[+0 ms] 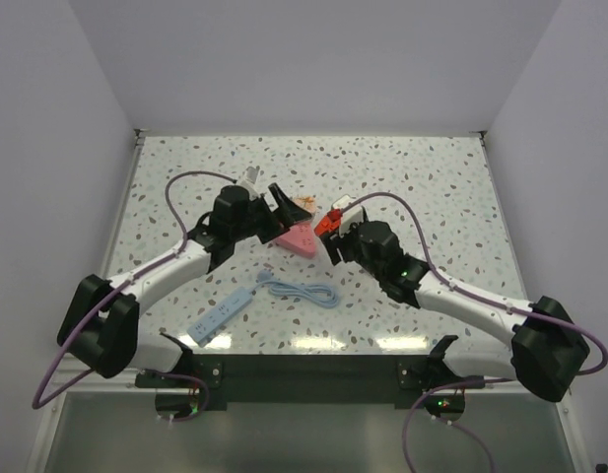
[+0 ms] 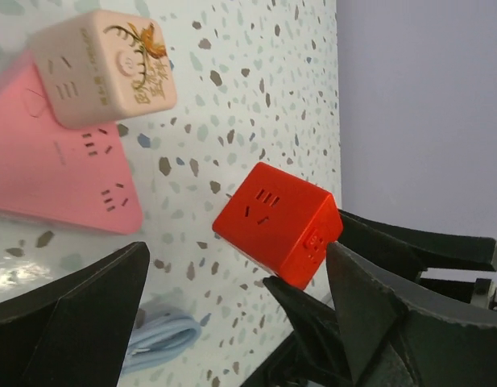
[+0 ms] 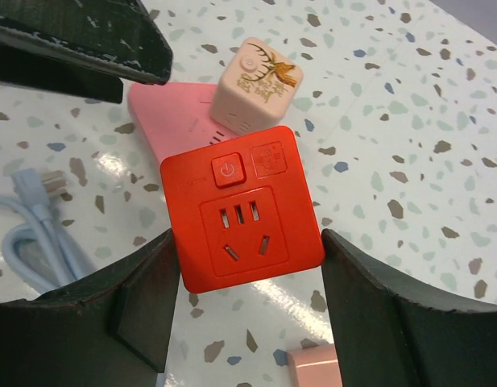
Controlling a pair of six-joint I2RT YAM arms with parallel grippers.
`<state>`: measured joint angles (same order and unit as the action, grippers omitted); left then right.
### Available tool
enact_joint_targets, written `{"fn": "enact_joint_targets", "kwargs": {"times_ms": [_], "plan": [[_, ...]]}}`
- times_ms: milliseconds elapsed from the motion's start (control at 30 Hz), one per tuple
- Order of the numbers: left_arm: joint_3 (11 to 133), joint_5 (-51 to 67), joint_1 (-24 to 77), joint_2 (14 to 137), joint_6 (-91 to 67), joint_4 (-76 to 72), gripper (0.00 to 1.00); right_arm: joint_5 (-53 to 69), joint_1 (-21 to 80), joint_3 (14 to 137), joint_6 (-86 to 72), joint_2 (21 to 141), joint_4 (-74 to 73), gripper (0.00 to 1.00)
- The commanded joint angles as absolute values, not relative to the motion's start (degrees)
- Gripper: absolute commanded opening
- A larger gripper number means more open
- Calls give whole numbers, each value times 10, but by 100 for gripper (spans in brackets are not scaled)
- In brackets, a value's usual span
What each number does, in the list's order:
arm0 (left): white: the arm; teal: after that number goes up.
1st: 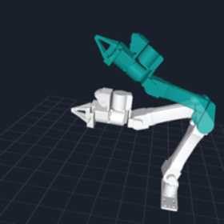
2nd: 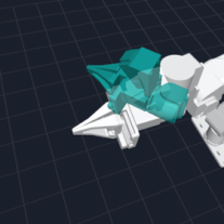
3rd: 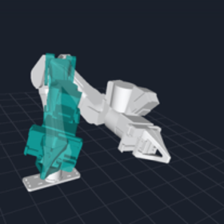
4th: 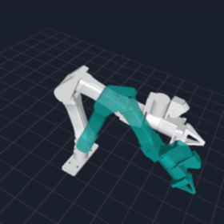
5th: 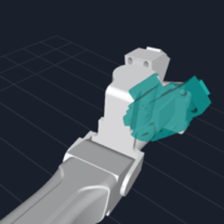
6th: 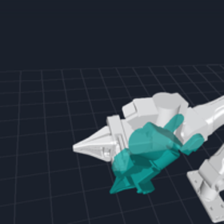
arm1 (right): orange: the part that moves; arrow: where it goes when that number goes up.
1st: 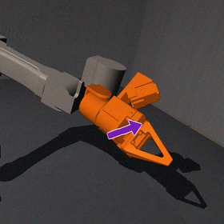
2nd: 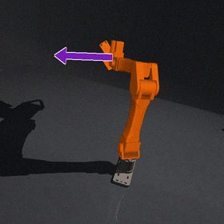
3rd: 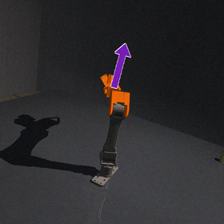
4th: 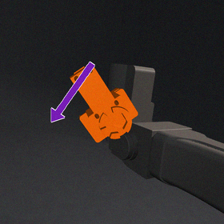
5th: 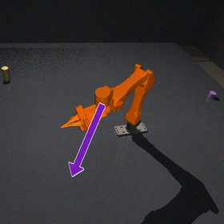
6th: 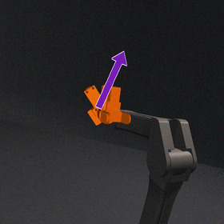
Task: Insert the plug
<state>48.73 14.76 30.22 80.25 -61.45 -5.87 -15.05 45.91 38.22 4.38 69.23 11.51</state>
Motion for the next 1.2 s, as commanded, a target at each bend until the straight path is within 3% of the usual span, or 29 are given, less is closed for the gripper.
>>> {"fn": "enact_joint_targets", "kwargs": {"times_ms": [0, 200, 367, 467, 867, 1167], "plan": [[439, 110, 283, 745, -502, -139, 96, -28, 433, 390, 18, 678, 170, 0], [318, 164, 230, 705, -432, -300, 100, 140, 364, 388, 18, 684, 197, 0], [281, 274, 183, 781, -457, -385, 100, 329, 309, 386, 16, 695, 244, 0], [268, 302, 172, 816, -475, -446, 100, 379, 294, 398, 18, 703, 235, 0], [303, 317, 170, 903, -483, -483, 96, 450, 262, 420, 9, 737, 249, 0], [307, 279, 170, 918, -465, -454, 84, 439, 257, 416, 13, 730, 244, 0]]}}
